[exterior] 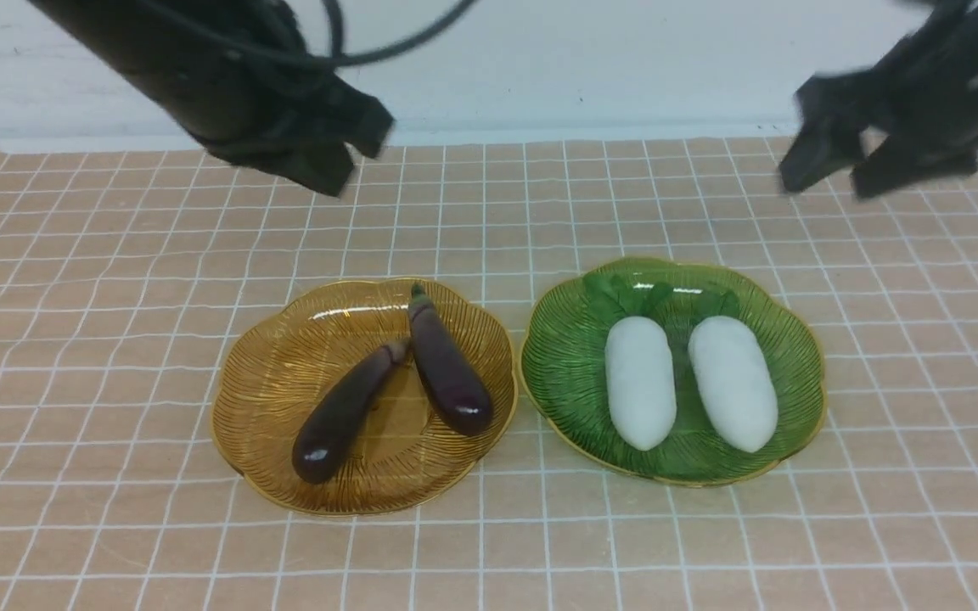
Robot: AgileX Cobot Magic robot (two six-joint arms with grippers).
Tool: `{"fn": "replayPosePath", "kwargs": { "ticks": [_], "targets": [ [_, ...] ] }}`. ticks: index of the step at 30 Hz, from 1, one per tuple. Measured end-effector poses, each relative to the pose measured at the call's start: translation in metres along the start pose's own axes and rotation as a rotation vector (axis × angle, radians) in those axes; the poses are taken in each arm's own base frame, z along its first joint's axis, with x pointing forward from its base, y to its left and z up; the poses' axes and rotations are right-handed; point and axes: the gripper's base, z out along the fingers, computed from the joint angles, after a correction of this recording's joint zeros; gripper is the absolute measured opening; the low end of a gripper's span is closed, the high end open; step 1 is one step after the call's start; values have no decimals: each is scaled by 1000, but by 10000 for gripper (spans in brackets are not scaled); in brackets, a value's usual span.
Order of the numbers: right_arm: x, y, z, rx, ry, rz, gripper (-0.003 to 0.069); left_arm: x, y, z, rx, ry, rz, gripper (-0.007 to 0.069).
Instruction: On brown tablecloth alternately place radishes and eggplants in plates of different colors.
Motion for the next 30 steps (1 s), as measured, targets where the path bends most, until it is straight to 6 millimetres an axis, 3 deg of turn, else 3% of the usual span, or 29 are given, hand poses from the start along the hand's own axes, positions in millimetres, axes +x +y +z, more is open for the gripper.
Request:
{"fn": "replayPosePath", "kwargs": {
  "ticks": [1, 3, 6, 8, 10, 14, 16, 21, 25, 30],
  "targets": [
    [14, 6, -33, 2, -81, -18, 13, 3, 0, -14, -8, -25, -1, -4],
    [35, 11, -67, 15, -239, -36, -8, 11, -2, -45, -18, -93, -1, -4],
    [64, 12, -96, 44, -435, -57, -13, 19, -4, -71, -23, -151, 3, -4],
    [84, 10, -103, 59, -529, -63, -15, 29, -6, -93, -32, -195, 6, -4],
    [111, 11, -123, 67, -710, -75, -15, 33, -6, -103, -40, -218, 9, -4],
    [151, 5, -118, 78, -876, -73, -15, 45, -7, -127, -58, -277, 15, -4],
    [196, -1, -114, 80, -1038, -71, -15, 56, -7, -140, -72, -306, 18, -4],
    [240, -11, -88, 83, -1140, -58, -15, 96, -6, -150, -102, -307, -5, -4],
    [255, -15, -82, 86, -1225, -59, -15, 131, -3, -150, -142, -326, -33, -4],
    [264, -17, -80, 88, -1294, -60, -15, 181, 4, -131, -211, -356, -79, -4]
  ]
}}
